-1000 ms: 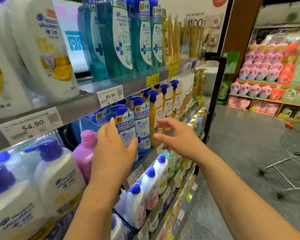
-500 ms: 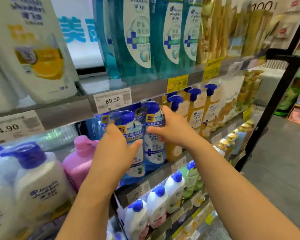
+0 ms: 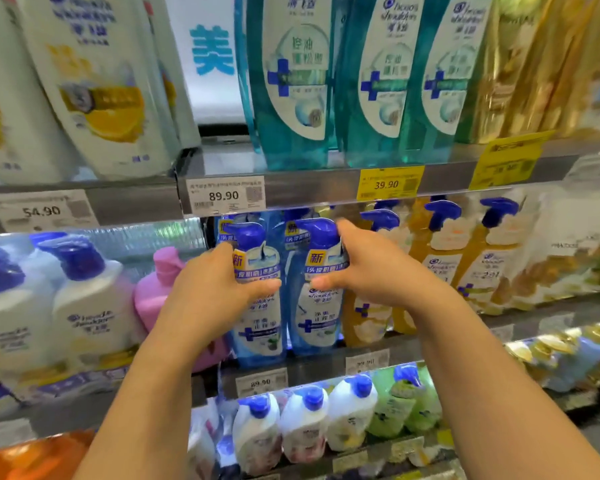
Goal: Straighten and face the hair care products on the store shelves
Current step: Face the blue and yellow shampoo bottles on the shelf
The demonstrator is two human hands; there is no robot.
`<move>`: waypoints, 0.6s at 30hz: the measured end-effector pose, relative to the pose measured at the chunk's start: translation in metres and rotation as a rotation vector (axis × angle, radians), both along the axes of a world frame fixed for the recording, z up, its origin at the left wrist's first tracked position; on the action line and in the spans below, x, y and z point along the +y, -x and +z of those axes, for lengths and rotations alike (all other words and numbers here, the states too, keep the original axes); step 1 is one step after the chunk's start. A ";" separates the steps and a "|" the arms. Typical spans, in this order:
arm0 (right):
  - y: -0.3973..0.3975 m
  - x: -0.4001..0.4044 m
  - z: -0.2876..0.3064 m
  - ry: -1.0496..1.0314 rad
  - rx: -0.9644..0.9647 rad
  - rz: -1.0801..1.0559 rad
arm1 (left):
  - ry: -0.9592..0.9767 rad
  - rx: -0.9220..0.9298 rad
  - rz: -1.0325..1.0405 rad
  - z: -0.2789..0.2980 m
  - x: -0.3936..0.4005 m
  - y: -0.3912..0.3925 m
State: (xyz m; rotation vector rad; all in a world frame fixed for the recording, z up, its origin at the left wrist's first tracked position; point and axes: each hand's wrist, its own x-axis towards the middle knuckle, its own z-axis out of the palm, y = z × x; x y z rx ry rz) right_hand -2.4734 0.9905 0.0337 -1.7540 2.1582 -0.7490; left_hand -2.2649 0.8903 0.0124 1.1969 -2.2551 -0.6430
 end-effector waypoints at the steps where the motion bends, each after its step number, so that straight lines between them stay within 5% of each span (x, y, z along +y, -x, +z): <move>1: 0.002 0.000 0.001 -0.010 0.000 0.016 | -0.011 0.008 0.009 0.000 0.000 0.000; 8: 0.005 -0.001 -0.003 -0.036 0.033 0.043 | -0.006 0.034 0.130 -0.001 0.010 0.005; 15: 0.017 0.013 -0.001 -0.010 -0.013 0.125 | 0.272 -0.112 0.402 0.011 0.043 0.001; 18: 0.028 0.030 0.005 0.130 0.005 0.188 | 0.289 0.027 0.474 0.019 0.064 0.008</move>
